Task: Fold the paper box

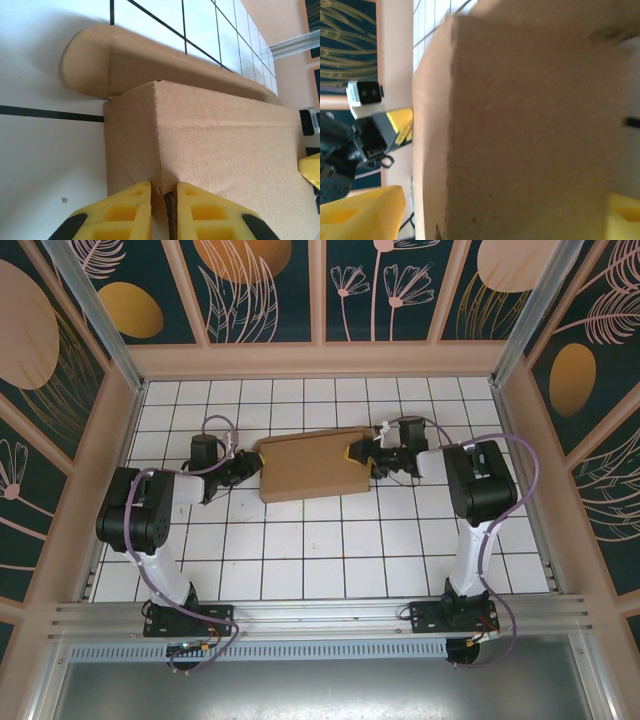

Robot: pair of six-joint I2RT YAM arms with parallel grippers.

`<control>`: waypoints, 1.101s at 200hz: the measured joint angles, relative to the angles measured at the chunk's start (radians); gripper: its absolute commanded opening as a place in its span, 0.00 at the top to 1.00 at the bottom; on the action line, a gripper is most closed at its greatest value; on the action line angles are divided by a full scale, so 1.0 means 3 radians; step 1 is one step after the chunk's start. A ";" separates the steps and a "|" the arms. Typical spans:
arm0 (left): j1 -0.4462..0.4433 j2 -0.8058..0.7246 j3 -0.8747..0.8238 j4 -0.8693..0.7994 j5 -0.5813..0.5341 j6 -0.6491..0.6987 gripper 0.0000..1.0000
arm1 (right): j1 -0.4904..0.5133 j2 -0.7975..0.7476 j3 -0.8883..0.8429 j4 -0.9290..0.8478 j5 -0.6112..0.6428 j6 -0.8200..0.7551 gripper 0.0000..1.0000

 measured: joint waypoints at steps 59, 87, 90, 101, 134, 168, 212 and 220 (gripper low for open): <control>0.0013 -0.0629 -0.0001 -0.0825 -0.0401 0.0081 0.45 | 0.0029 -0.0399 -0.0432 0.0427 0.0045 0.0024 0.75; 0.0013 -0.1348 0.0093 -0.1254 -0.0712 0.0108 0.40 | 0.0055 -0.1021 -0.0951 0.1041 0.0360 -0.0332 0.82; 0.0013 -0.1420 0.0109 -0.1284 -0.0735 0.0108 0.40 | 0.0066 -0.1091 -0.1040 0.1151 0.0387 -0.0366 0.82; 0.0013 -0.1649 0.0164 -0.1378 -0.0809 0.0092 0.39 | 0.0126 -0.1289 -0.1387 0.1648 0.0451 -0.0590 0.82; 0.0013 -0.2136 0.0182 -0.1666 -0.1031 0.0088 0.34 | 0.0342 -0.1311 -0.1958 0.2647 0.0399 -0.1254 0.84; 0.0013 -0.2363 -0.0032 -0.1820 -0.1255 0.0141 0.34 | 0.0462 -0.1296 -0.2229 0.3232 0.0393 -0.1934 0.76; 0.0017 -0.2355 -0.0187 -0.1770 -0.1326 0.0160 0.34 | 0.0608 -0.1288 -0.2350 0.3473 0.0524 -0.2403 0.67; 0.0017 -0.2355 -0.0187 -0.1740 -0.1328 0.0160 0.34 | 0.0610 -0.1273 -0.2351 0.3493 0.0529 -0.2462 0.66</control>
